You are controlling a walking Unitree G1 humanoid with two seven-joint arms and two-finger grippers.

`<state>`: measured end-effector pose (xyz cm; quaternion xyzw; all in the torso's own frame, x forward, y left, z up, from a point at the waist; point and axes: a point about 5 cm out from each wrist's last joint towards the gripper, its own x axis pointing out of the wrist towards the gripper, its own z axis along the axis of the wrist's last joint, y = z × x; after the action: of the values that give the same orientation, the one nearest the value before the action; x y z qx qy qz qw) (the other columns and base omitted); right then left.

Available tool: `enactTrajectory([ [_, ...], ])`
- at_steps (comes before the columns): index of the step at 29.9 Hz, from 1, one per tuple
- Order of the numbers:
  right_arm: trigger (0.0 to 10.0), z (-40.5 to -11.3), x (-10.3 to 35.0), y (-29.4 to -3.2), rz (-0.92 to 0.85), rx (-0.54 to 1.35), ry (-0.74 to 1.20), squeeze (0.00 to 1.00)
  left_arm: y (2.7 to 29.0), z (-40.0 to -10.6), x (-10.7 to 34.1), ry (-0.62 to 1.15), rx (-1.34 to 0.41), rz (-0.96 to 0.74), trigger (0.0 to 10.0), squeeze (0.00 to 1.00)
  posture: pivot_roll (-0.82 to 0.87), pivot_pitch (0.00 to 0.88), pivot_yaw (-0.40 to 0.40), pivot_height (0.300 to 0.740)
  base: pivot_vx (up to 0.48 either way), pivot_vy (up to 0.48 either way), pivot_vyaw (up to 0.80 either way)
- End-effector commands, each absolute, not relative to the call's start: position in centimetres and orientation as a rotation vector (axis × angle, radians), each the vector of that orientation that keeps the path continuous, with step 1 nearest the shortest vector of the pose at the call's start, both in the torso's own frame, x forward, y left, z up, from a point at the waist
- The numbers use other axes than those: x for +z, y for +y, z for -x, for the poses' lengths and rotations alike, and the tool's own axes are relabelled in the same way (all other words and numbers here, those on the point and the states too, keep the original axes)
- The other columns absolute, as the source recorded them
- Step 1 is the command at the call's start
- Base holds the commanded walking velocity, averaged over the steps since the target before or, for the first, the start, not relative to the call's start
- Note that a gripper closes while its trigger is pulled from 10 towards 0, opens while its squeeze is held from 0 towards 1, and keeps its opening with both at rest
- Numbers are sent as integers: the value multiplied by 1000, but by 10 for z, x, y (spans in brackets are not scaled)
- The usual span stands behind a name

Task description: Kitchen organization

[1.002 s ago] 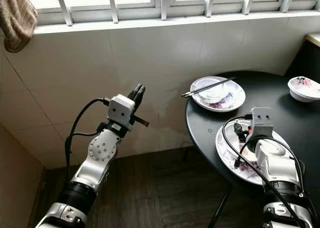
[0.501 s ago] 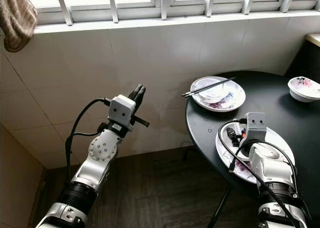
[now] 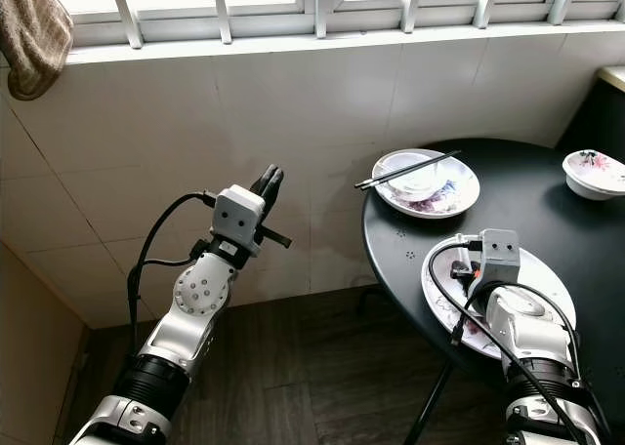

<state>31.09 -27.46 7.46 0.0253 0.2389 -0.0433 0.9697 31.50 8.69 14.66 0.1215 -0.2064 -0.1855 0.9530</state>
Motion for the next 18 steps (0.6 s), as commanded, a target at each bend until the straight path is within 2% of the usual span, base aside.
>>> enactTrajectory([
  [1,0,-307,71,-279,-50,-111,502,0,87,-316,145,-406,-380,-262,10000,0,77,0,-55,740,0,0,0],
  [5,0,-312,86,-278,58,-134,403,0,87,-317,145,-406,-379,-265,10000,0,79,0,-54,740,0,0,0],
  [7,0,-317,112,-274,152,-167,263,0,87,-316,145,-405,-379,-267,10000,0,79,0,-53,740,0,0,0],
  [9,0,-319,123,-271,197,-174,208,0,87,-316,145,-405,-379,-268,10000,0,80,0,-52,740,0,0,0],
  [14,0,-321,163,-250,388,-177,-5,0,88,-317,144,-400,-378,-269,10000,0,81,0,-49,740,0,0,0],
  [18,0,-320,175,-236,456,-165,-92,0,89,-317,144,-396,-376,-269,10000,0,80,0,-46,740,0,0,0],
])
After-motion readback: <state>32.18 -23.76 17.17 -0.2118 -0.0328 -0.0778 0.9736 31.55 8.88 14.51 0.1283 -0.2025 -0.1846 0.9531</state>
